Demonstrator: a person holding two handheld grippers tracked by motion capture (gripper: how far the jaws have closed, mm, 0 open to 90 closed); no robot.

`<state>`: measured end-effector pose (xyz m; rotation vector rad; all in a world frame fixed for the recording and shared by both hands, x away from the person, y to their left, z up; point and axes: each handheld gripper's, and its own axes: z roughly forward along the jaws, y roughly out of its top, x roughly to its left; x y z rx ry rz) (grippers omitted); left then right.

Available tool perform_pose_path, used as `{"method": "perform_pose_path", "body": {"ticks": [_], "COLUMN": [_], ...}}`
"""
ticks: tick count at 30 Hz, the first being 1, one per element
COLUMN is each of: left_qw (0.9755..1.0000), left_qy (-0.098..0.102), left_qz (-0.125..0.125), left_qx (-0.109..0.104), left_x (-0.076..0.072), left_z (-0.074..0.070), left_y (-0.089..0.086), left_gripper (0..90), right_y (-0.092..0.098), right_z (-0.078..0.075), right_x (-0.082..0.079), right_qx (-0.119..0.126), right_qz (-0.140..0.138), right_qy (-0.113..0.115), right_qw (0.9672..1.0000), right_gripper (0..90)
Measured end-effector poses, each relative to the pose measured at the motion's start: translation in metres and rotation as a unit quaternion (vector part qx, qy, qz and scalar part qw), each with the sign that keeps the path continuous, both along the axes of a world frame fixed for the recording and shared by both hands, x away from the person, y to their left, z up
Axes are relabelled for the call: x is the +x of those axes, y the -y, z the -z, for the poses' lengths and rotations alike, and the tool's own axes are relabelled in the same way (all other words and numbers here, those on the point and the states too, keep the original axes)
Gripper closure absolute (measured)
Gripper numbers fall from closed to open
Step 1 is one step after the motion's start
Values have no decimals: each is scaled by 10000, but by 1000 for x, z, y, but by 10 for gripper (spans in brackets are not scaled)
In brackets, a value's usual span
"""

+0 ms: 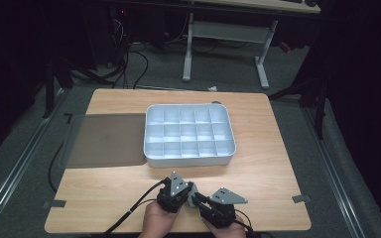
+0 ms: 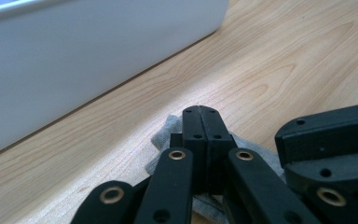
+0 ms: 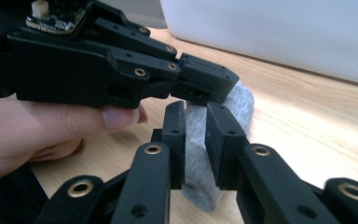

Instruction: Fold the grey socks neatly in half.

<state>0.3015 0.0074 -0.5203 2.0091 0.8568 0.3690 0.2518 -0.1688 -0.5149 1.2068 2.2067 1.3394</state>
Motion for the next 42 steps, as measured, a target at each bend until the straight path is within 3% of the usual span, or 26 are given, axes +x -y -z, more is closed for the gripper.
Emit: {"method": "perform_pose_path", "body": {"ticks": [7,9,10,13,14,17,21,34,42], "left_qw": [10000,10000,10000,10000,10000,10000,9998,9996,9996], "left_qy": [35,32,15,15,15,6,-64,-98,-101], "left_qz": [21,16,6,-9,-15,-12,-23,-100,-145], "left_qx": [-25,-47,-62,-81,-97,-99,-192,-239,-212], "left_x": [-1,-1,-1,-1,-1,0,0,-3,-6], "left_z": [2,2,3,3,3,3,4,6,6], "left_y": [-2,-2,-3,-3,-3,-4,-9,-21,-25], "left_gripper": [900,900,900,900,900,900,900,900,900], "right_y": [-4,-3,-2,0,2,3,5,-3,-7], "right_z": [8,7,6,5,5,6,10,13,13], "right_x": [2,2,3,4,9,12,22,37,39], "right_qx": [-295,-294,-204,-152,-88,-3,75,191,155], "right_qz": [-70,-87,-33,55,136,171,167,-242,-308], "right_qy": [-212,-202,-203,-212,-391,-537,-964,-1448,-1496], "right_qw": [9993,9993,9996,9996,9991,9984,9952,9890,9881], "right_gripper": [784,768,703,648,575,535,463,471,470]}}
